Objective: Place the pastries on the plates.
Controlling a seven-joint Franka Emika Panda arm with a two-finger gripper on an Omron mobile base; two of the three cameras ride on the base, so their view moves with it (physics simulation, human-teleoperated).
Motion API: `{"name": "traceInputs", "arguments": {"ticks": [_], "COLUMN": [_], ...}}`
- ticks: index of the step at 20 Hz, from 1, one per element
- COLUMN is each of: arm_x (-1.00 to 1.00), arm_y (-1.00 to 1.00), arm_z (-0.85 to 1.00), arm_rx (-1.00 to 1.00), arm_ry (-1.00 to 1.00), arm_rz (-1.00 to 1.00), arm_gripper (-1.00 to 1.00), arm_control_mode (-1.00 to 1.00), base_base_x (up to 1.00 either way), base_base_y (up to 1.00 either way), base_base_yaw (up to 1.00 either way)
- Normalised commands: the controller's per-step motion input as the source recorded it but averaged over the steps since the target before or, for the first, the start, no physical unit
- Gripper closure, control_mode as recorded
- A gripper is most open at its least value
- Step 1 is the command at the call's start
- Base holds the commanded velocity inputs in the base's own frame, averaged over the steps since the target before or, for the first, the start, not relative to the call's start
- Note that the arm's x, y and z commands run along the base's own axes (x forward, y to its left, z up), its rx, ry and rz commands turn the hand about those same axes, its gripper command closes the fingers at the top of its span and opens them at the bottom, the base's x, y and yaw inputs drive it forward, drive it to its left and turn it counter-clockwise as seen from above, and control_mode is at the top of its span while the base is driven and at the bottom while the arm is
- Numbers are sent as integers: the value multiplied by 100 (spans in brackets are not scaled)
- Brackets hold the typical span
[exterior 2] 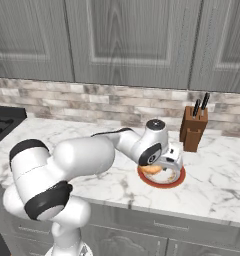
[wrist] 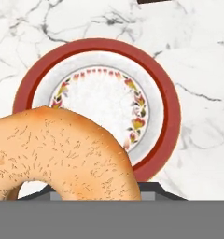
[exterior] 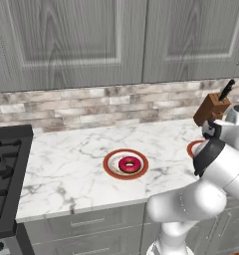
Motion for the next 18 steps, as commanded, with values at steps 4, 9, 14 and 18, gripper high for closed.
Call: {"name": "traceInputs", "arguments": {"ticks": [4,9,14,18], "arm_x": [32,0,0,0], "arm_y": [0,0,-1,0], "arm_z": [-4,-24,-51,-19], "arm_rx": [0,0,0,0], "arm_ry": [0,-1,-5,-9], "arm_rz": [0,-1,-1,0], "arm_gripper": [100,100,100,100], "arm_control_mode": [-100,-100,-100,-100], "base_base_x": [0,0,0,0], "base_base_y": [0,0,0,0], "base_base_yaw": [0,0,0,0]}}
